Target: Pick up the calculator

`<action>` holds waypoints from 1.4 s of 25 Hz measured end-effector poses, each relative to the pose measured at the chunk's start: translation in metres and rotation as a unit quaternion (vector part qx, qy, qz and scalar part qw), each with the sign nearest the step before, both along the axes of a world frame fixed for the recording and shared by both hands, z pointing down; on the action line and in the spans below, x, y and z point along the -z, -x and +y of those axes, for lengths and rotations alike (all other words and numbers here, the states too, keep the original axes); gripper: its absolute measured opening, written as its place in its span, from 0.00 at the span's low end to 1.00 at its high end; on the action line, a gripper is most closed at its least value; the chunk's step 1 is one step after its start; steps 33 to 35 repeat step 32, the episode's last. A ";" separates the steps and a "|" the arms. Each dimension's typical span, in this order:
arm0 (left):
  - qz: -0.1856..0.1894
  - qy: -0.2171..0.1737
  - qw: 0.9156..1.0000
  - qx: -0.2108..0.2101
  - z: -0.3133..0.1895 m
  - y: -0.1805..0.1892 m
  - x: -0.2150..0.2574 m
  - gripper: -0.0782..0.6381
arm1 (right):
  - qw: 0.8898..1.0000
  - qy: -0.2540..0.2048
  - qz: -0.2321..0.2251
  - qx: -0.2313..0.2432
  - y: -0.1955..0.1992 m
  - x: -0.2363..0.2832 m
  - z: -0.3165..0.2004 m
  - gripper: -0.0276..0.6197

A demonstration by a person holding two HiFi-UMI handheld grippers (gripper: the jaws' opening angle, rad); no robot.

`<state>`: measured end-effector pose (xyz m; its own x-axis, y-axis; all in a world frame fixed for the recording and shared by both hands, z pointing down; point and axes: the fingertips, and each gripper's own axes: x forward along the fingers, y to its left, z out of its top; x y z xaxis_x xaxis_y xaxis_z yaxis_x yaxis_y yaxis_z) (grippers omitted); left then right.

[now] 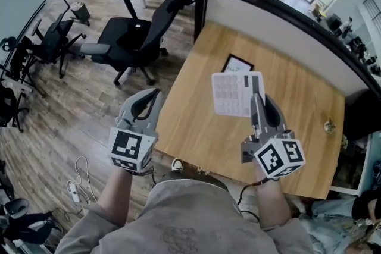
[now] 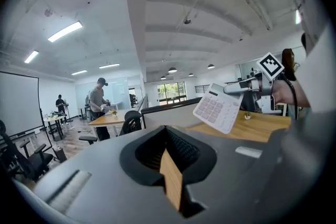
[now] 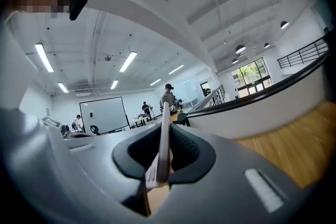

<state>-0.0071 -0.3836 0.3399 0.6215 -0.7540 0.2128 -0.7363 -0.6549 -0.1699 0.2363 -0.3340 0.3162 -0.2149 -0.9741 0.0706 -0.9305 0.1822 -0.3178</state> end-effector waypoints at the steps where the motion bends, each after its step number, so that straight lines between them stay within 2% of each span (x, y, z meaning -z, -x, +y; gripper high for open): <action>1: 0.003 -0.005 1.000 -0.003 0.001 0.000 0.007 0.11 | 1.000 -0.003 -0.001 -0.005 0.000 0.006 0.006 0.13; 6: 0.019 -0.017 1.000 -0.013 0.006 0.000 0.033 0.11 | 1.000 -0.010 -0.019 -0.019 -0.002 0.027 0.029 0.13; 10: 0.025 -0.025 0.999 -0.021 0.007 0.005 0.050 0.11 | 1.000 -0.015 -0.009 -0.023 0.006 0.045 0.041 0.13; 14: 0.035 -0.008 0.999 -0.017 0.005 0.007 0.063 0.11 | 1.000 -0.005 -0.004 -0.018 0.013 0.057 0.042 0.13; 20: 0.032 0.010 0.999 -0.016 0.021 0.005 0.056 0.11 | 1.000 0.012 -0.018 -0.019 0.012 0.043 0.054 0.13; 25: 0.027 -0.021 0.999 -0.031 0.029 0.003 0.048 0.11 | 1.000 0.002 -0.013 -0.024 0.010 0.030 0.065 0.13; 35: 0.050 -0.015 0.998 -0.034 0.054 0.011 0.046 0.11 | 1.000 0.003 -0.018 -0.015 0.020 0.023 0.088 0.13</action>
